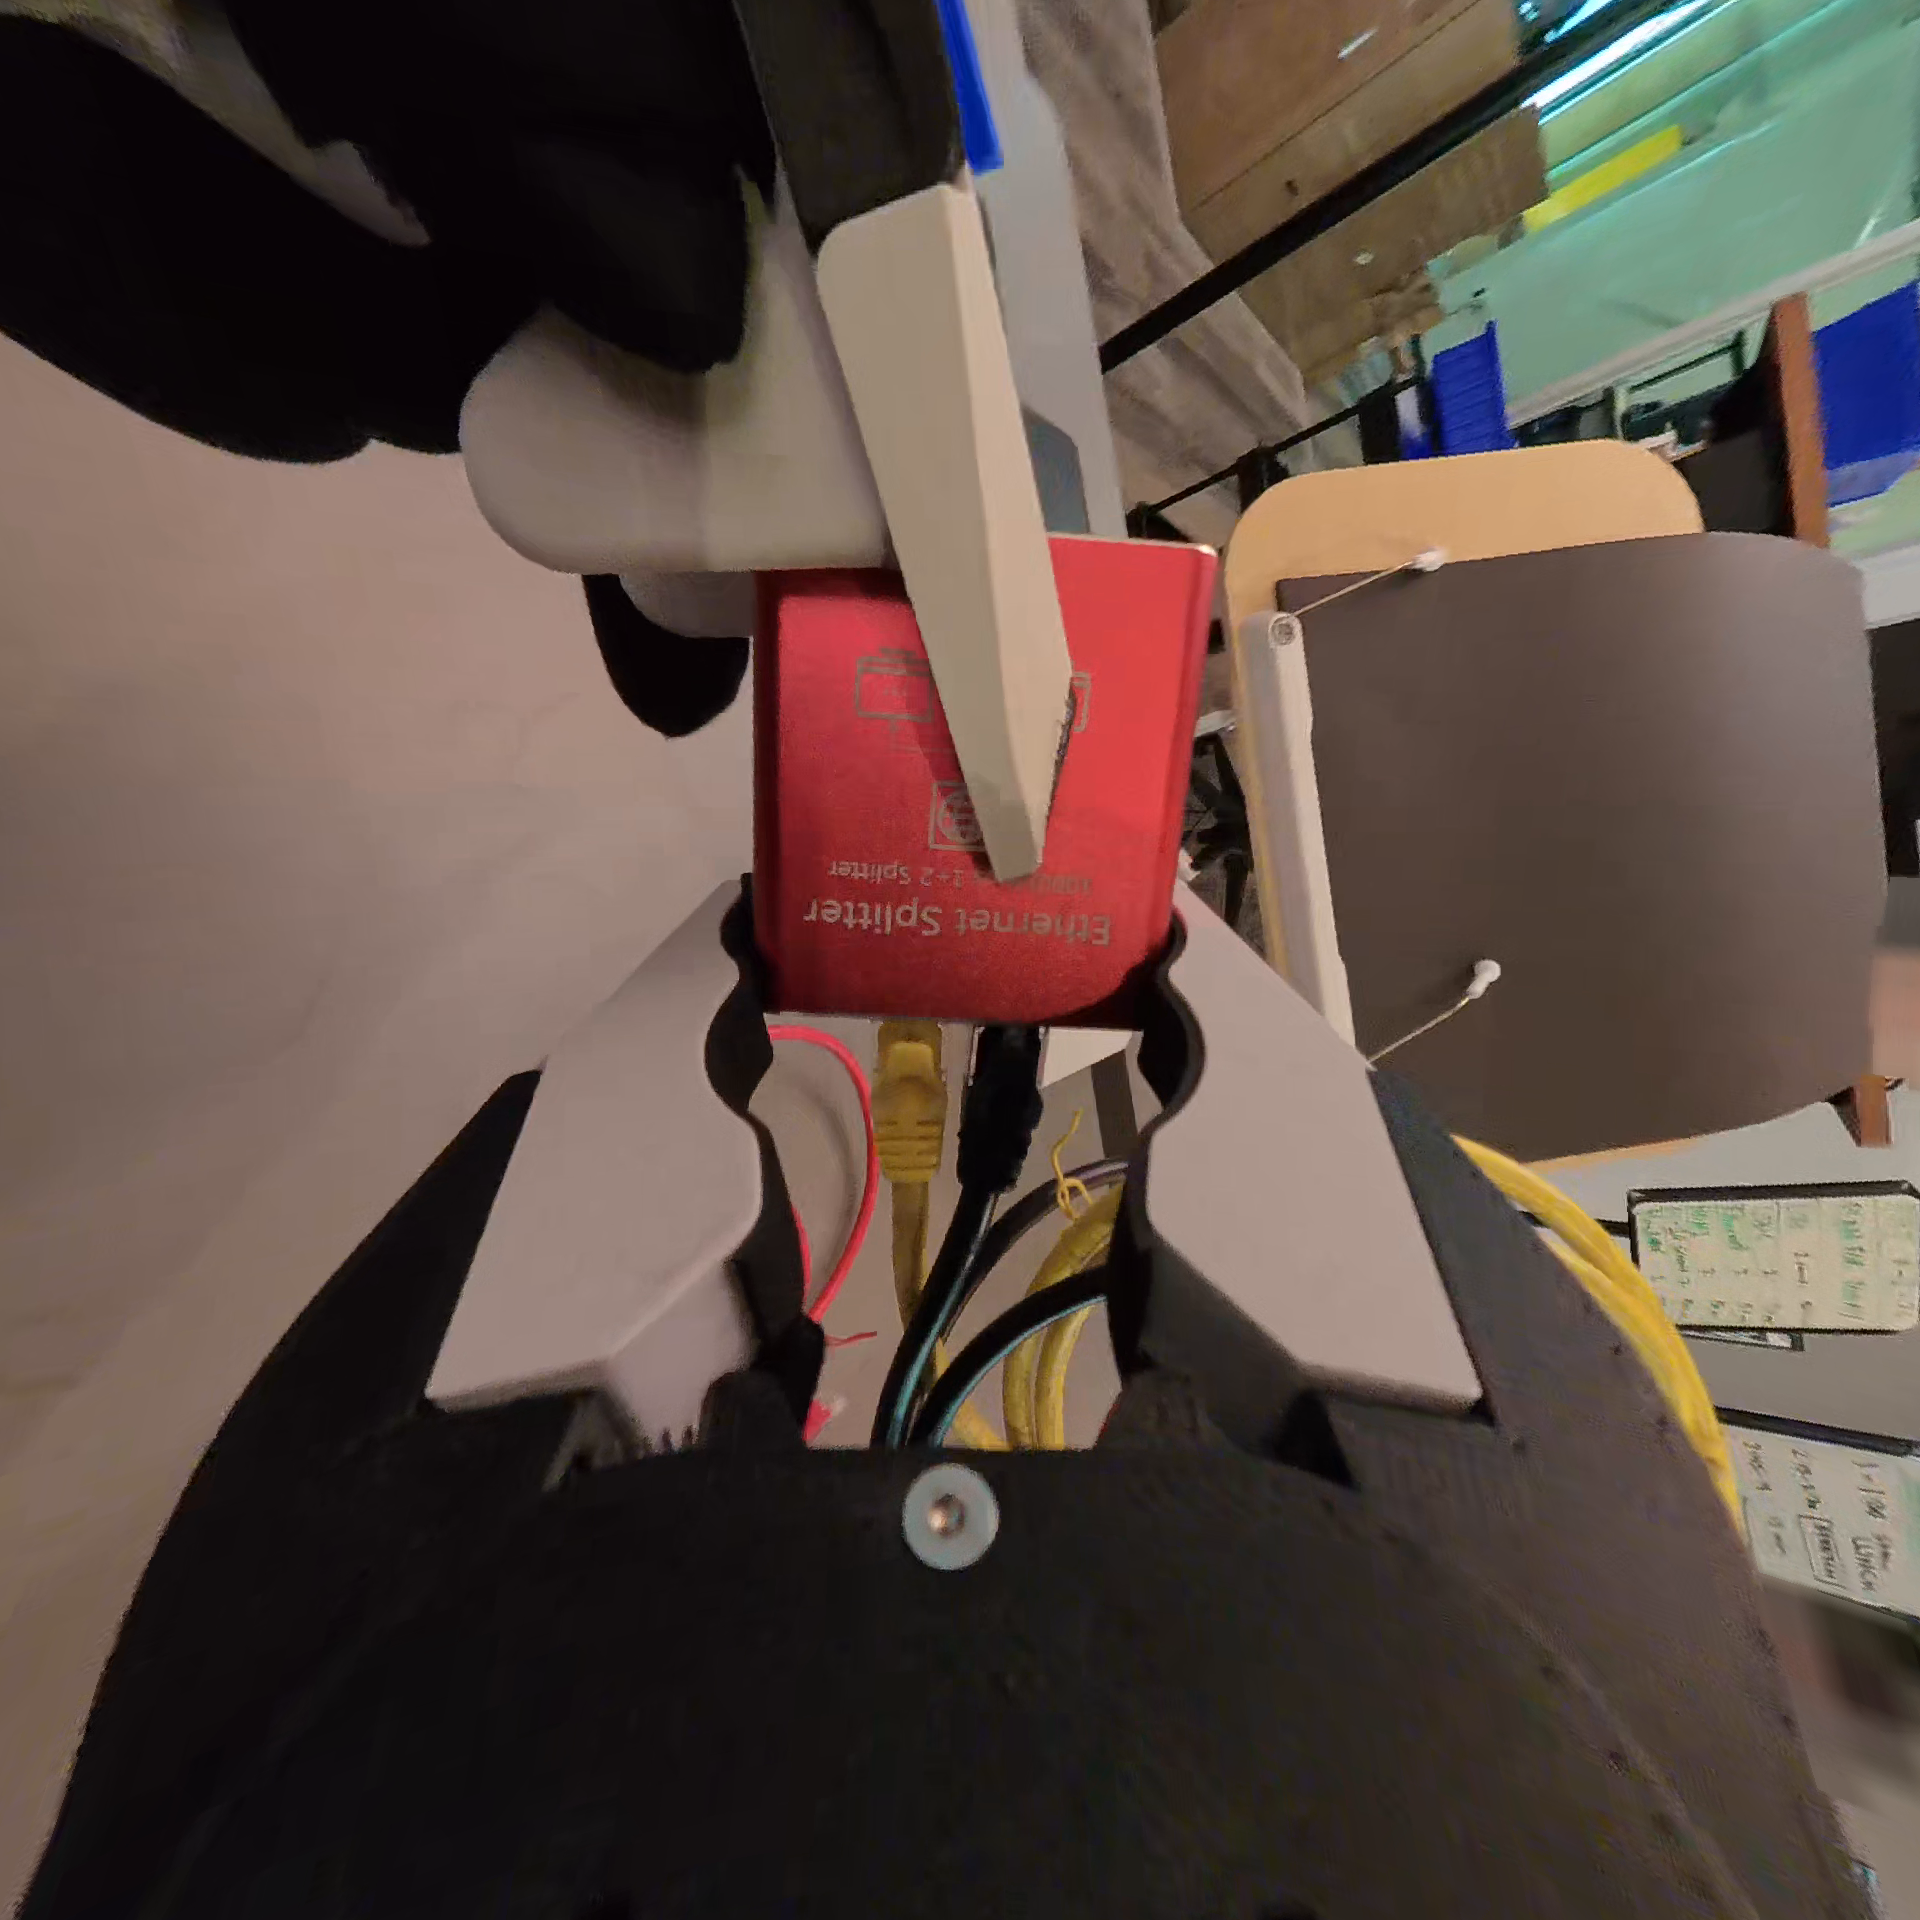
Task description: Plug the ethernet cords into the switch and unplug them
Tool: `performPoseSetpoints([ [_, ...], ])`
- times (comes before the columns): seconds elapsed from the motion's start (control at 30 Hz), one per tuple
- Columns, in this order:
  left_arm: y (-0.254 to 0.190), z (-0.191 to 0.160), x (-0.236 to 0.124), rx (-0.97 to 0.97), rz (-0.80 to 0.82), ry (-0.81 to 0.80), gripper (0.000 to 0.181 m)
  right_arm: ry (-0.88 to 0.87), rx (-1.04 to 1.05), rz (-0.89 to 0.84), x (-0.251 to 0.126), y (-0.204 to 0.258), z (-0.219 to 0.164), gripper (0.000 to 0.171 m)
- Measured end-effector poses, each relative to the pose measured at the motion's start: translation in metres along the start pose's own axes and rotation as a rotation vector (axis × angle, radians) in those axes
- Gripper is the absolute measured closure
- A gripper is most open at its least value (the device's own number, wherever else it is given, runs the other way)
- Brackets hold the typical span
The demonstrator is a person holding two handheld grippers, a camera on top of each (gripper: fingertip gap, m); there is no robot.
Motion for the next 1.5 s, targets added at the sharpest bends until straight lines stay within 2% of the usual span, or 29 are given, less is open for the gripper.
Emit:
performPoseSetpoints([
  [0.07, 0.0, -0.002, 0.0, 0.039, 0.055, -0.011, 0.156, 0.028, -0.011, 0.037, 0.004, 0.003, -0.001, 0.101],
  [0.17, -0.011, 0.003, -0.013, 0.274, 0.306, 0.024, 0.139, 0.064, -0.04, 0.093, 0.008, 0.007, -0.004, 0.102],
  [0.23, -0.028, 0.009, -0.019, 0.527, 0.513, 0.144, 0.128, 0.095, -0.063, 0.115, 0.011, 0.008, -0.007, 0.103],
  [0.33, -0.054, 0.012, -0.013, 0.918, 0.731, 0.376, 0.116, 0.123, -0.11, 0.147, 0.014, 0.012, -0.006, 0.104],
  [0.4, -0.063, 0.011, -0.002, 1.06, 0.776, 0.537, 0.103, 0.131, -0.133, 0.154, 0.016, 0.014, -0.002, 0.104],
  [0.53, -0.06, 0.001, 0.012, 1.147, 0.756, 0.727, 0.104, 0.104, -0.132, 0.168, 0.016, 0.016, 0.004, 0.104],
  [0.6, -0.053, -0.005, 0.013, 1.183, 0.794, 0.768, 0.108, 0.074, -0.103, 0.193, 0.014, 0.015, 0.004, 0.104],
  [0.63, -0.054, -0.007, 0.014, 1.2, 0.784, 0.719, 0.11, 0.069, -0.105, 0.196, 0.012, 0.015, 0.003, 0.104],
  [0.8, -0.055, -0.012, 0.016, 1.186, 0.76, 0.693, 0.112, 0.043, -0.12, 0.212, 0.012, 0.018, -0.001, 0.104],
  [0.87, -0.056, -0.009, 0.011, 1.144, 0.738, 0.639, 0.112, -0.017, -0.074, 0.191, 0.007, 0.014, -0.003, 0.103],
  [0.9, -0.056, -0.007, 0.008, 1.111, 0.713, 0.605, 0.113, -0.041, -0.045, 0.166, 0.004, 0.01, -0.004, 0.091],
  [1.03, -0.053, 0.002, -0.009, 0.959, 0.614, 0.43, 0.113, -0.185, 0.094, 0.145, -0.018, -0.008, -0.02, 0.088],
  [1.13, -0.048, 0.01, -0.021, 0.806, 0.505, 0.297, 0.113, -0.28, 0.145, 0.09, -0.036, -0.014, -0.035, 0.1],
  [1.3, -0.046, 0.019, -0.031, 0.601, 0.281, 0.11, 0.113, -0.359, 0.054, -0.091, -0.06, -0.001, -0.032, 0.125],
  [1.4, -0.045, 0.02, -0.029, 0.522, 0.175, 0.059, 0.113, -0.361, -0.02, -0.215, -0.068, 0.002, -0.025, 0.141],
  [1.5, -0.047, 0.019, -0.025, 0.512, 0.155, 0.061, 0.113, -0.359, -0.063, -0.251, -0.074, -0.001, -0.019, 0.143],
])
Point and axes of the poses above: each gripper's, where its closed fingertips meet, x out along the fingers, z out of its top, y = z × x across the jaws, the point moved 10 cm from there along -x, back along the fingers, and after that the axes turned 14 degrees about y, right-handed, at the moved point
